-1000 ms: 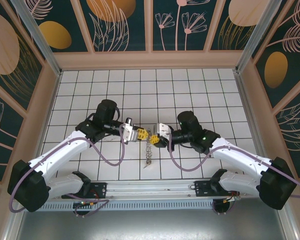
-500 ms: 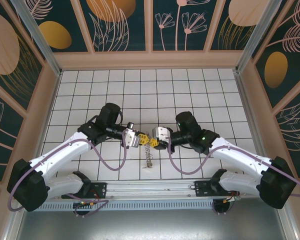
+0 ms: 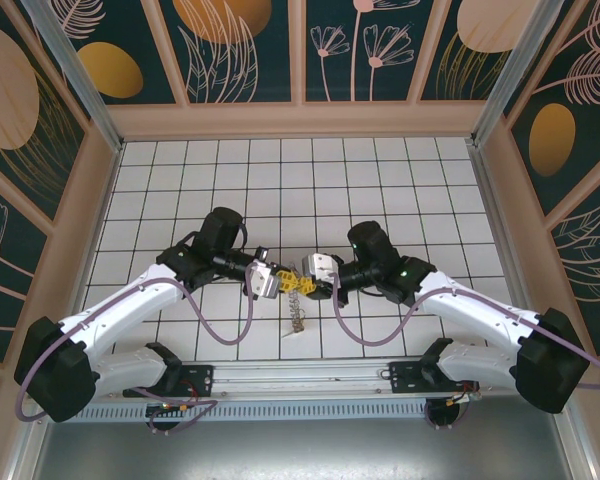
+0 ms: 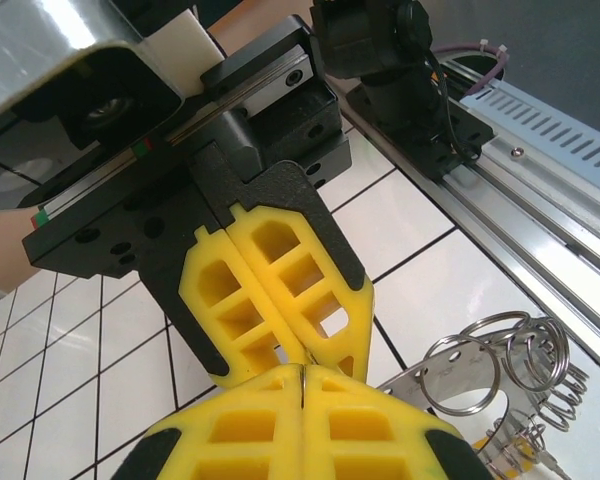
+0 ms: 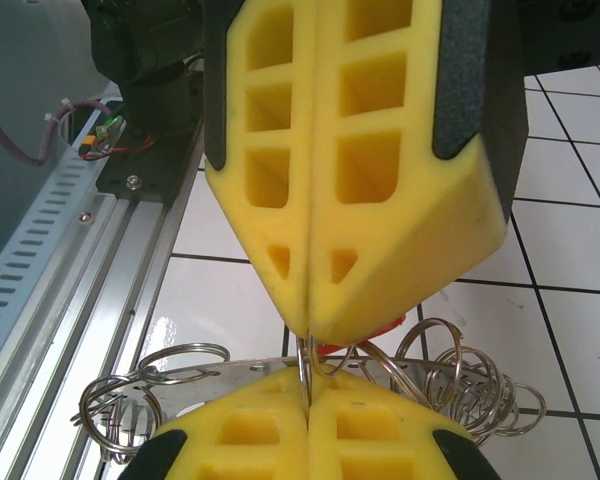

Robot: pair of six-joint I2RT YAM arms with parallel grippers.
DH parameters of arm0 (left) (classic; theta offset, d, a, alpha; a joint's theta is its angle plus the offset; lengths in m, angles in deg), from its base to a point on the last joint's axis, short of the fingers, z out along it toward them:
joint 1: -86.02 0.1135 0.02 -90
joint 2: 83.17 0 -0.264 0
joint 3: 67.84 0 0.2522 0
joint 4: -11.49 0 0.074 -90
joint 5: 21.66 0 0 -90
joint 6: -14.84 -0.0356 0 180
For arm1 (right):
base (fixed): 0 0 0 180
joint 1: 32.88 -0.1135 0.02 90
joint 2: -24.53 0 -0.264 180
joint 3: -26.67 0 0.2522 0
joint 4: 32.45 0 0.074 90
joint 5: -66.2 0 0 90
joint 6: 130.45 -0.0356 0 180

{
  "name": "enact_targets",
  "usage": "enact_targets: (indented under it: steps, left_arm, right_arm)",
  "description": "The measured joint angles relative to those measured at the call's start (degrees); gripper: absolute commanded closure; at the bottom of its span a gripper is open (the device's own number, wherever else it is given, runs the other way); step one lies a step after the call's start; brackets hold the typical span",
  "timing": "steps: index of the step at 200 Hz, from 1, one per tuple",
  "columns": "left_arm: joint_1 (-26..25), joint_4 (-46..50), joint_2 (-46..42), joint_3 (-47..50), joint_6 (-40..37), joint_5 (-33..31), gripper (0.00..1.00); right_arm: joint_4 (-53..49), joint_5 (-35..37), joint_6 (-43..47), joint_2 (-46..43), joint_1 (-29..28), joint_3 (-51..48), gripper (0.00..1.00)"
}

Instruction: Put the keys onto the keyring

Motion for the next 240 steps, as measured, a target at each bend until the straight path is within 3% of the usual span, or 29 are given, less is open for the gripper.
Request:
enact_targets:
  steps: [142,240]
  left_arm:
    - [-1.3,-1.7,-1.4,0.0,-2.1,-2.2,1.00]
    - [-1.5,-6.8,-2.4,2.5,-0.9,-3.5,1.00]
  right_arm:
    - [0.4,-7.9,-5.1,-1.1,5.1,-0.6,1.00]
    - [9.9,-10.6,-12.5,-6.1,8.0,-5.6,1.00]
